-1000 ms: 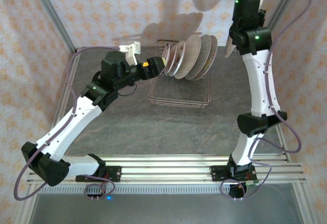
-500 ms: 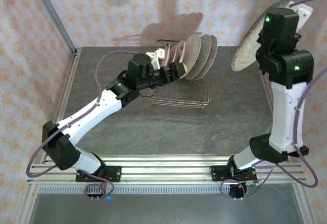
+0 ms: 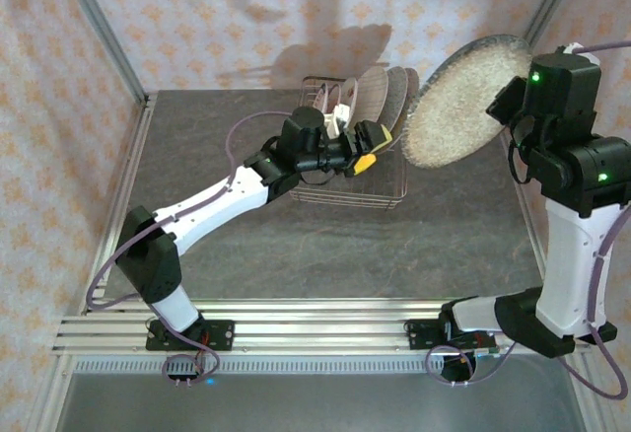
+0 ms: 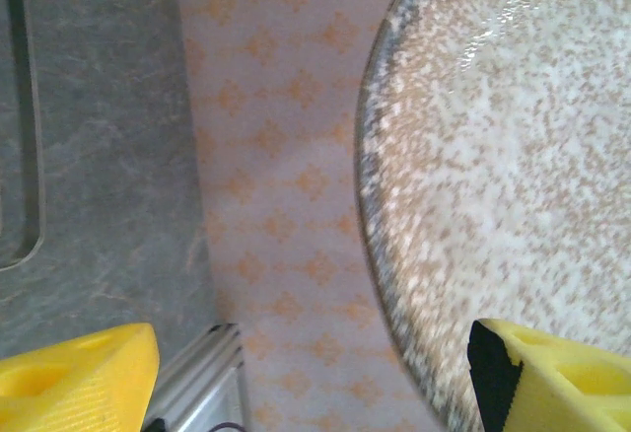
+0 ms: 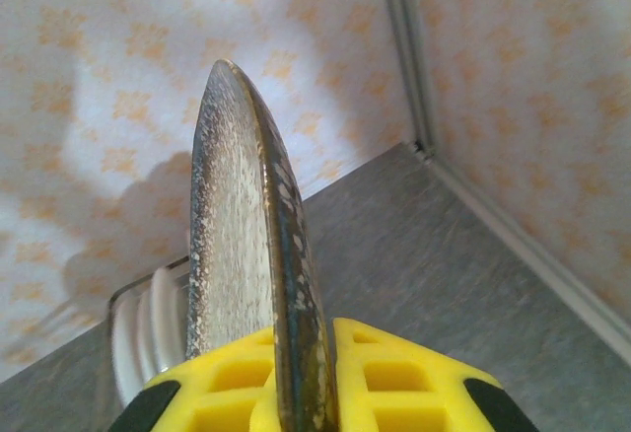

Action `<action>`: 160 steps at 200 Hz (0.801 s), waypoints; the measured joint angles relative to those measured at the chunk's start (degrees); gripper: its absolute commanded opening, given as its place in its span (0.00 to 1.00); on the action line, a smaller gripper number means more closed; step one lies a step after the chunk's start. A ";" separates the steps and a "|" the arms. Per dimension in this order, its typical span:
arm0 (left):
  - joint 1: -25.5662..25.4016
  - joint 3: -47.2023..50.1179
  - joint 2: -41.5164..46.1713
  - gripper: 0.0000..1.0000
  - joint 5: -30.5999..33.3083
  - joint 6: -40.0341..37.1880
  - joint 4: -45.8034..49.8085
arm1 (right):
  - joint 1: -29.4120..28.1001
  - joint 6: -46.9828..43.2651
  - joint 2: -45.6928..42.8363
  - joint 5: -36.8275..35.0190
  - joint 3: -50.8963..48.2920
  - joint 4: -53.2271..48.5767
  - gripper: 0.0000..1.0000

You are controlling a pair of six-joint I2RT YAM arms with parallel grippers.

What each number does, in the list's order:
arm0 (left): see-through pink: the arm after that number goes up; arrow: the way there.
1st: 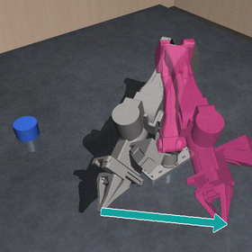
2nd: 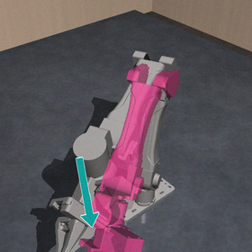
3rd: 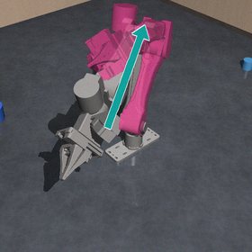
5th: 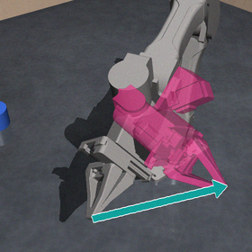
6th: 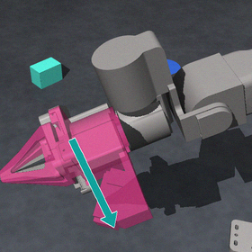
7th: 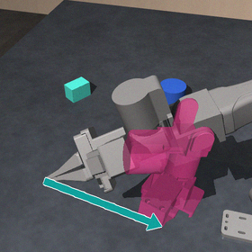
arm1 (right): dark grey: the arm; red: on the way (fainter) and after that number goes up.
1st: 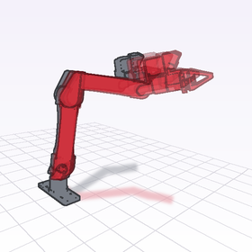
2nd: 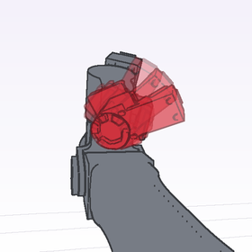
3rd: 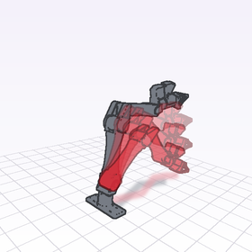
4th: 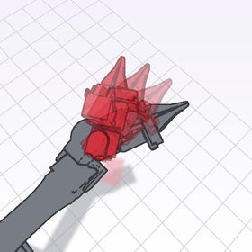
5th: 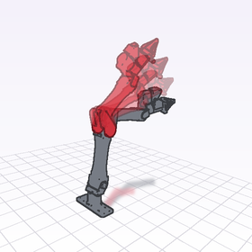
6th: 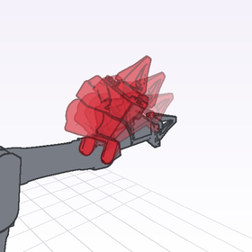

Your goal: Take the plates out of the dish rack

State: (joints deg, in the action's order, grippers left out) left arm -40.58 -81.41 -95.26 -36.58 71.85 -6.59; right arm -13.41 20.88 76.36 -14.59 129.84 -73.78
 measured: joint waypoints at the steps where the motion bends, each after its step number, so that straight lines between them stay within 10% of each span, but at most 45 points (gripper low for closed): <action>1: 0.00 0.00 -0.04 0.80 -0.07 0.17 -0.13 | 0.00 0.15 0.00 0.31 -0.11 0.00 0.00; 160: 4.28 4.35 -0.35 0.41 -3.28 12.59 -13.73 | 1.11 12.79 -1.33 16.63 -14.32 9.31 0.00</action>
State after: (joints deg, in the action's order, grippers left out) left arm -36.29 -77.06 -95.61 -39.86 84.44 -20.32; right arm -12.29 33.67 75.02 2.04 115.52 -64.47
